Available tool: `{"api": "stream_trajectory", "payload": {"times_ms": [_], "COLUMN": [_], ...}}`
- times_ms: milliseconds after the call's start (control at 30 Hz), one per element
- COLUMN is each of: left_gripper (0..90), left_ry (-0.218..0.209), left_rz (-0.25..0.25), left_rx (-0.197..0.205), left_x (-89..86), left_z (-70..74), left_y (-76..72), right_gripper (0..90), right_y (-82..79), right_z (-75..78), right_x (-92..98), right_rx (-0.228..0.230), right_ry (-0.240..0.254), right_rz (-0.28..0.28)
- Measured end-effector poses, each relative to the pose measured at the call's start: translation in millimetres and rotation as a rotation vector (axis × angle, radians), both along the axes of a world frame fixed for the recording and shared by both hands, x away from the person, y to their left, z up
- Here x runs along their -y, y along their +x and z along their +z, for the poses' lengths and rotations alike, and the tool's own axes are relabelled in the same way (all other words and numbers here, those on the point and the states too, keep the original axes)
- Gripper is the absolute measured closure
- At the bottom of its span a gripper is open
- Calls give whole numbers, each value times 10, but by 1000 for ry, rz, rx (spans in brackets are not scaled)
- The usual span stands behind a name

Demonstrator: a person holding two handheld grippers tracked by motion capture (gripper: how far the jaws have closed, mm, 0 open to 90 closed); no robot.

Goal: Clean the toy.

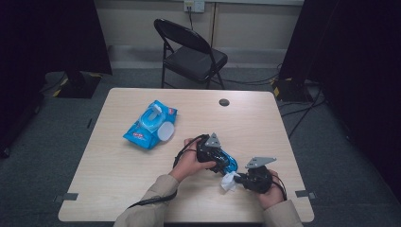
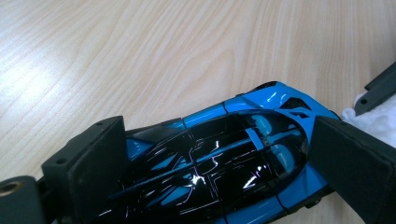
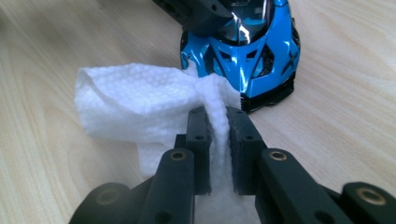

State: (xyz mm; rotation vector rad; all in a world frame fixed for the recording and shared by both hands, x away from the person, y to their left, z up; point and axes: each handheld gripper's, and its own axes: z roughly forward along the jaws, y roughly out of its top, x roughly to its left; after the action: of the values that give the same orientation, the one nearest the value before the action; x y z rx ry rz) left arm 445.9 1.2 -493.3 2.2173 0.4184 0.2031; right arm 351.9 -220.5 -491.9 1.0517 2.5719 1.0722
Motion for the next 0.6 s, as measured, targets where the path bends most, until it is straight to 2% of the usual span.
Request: {"api": "stream_trajectory", "payload": {"times_ms": [233, 600], "left_gripper": [44, 45], "left_ry": [-9, -15], "left_rz": [-3, -1], "left_rx": [4, 5], "left_x": [-10, -19], "left_z": [-9, -15], "left_y": [-2, 0], "right_gripper": [806, 815], "right_y": [18, 73], "right_z": [-2, 22], "right_x": [1, 8], "right_rx": [10, -5], "right_ry": [-6, -31], "right_rz": [-30, -81]}}
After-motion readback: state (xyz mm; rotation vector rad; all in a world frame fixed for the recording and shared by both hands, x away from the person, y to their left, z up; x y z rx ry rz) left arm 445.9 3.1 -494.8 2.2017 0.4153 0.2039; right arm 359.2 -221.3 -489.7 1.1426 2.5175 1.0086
